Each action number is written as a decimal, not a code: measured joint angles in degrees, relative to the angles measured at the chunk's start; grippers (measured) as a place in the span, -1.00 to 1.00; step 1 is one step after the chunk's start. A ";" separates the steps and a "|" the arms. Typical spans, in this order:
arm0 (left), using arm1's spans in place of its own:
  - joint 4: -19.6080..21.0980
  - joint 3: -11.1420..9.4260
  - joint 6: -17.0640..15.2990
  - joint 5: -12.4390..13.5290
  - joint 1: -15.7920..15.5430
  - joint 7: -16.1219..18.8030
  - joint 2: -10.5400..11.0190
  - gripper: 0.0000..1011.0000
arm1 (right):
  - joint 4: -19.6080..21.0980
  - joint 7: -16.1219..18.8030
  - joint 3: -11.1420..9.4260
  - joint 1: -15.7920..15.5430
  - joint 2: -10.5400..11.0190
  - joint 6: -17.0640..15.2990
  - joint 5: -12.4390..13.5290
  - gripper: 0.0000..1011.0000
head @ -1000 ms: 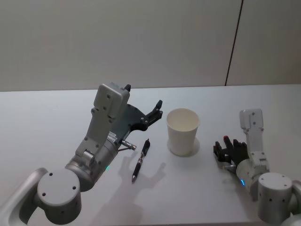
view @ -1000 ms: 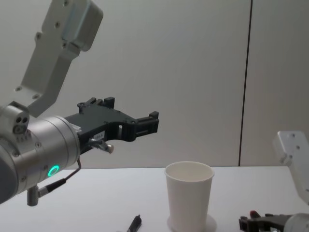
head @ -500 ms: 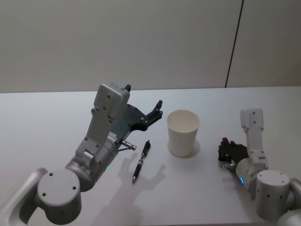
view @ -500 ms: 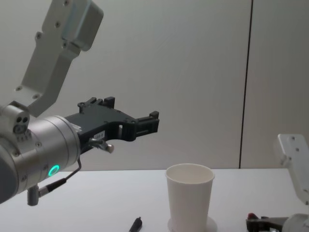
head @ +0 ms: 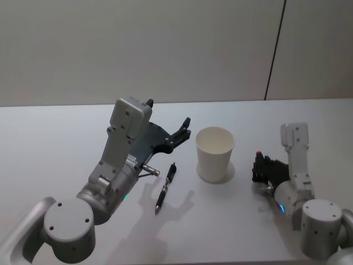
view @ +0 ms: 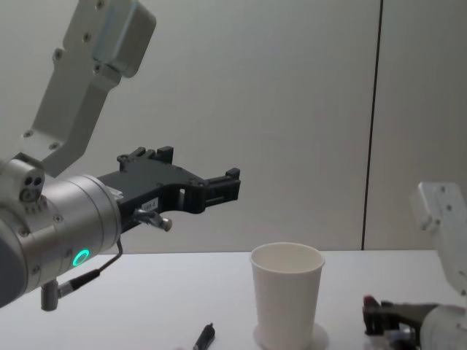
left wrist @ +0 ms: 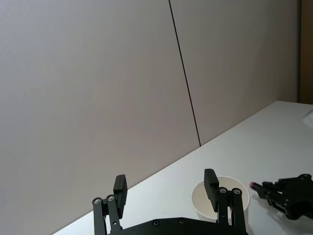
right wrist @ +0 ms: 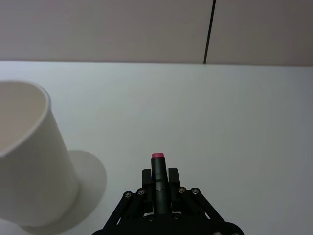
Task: Place the pen into the pen holder.
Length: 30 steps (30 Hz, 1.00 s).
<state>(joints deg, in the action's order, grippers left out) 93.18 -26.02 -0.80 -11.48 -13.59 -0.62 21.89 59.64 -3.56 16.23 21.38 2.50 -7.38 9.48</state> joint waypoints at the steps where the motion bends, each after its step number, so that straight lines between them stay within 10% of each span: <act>1: 0.00 0.00 0.00 0.00 0.00 0.00 0.00 0.98 | 0.31 0.11 0.02 -0.10 0.03 0.33 -0.12 -0.63; 30: 0.00 0.00 0.00 0.00 0.00 0.00 0.00 0.98 | 9.30 7.50 -1.00 -2.90 2.00 20.50 -1.12 -0.63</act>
<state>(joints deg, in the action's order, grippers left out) 93.18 -26.02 -0.80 -11.48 -13.59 -0.63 21.89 68.93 3.94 15.23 18.48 4.50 13.12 8.36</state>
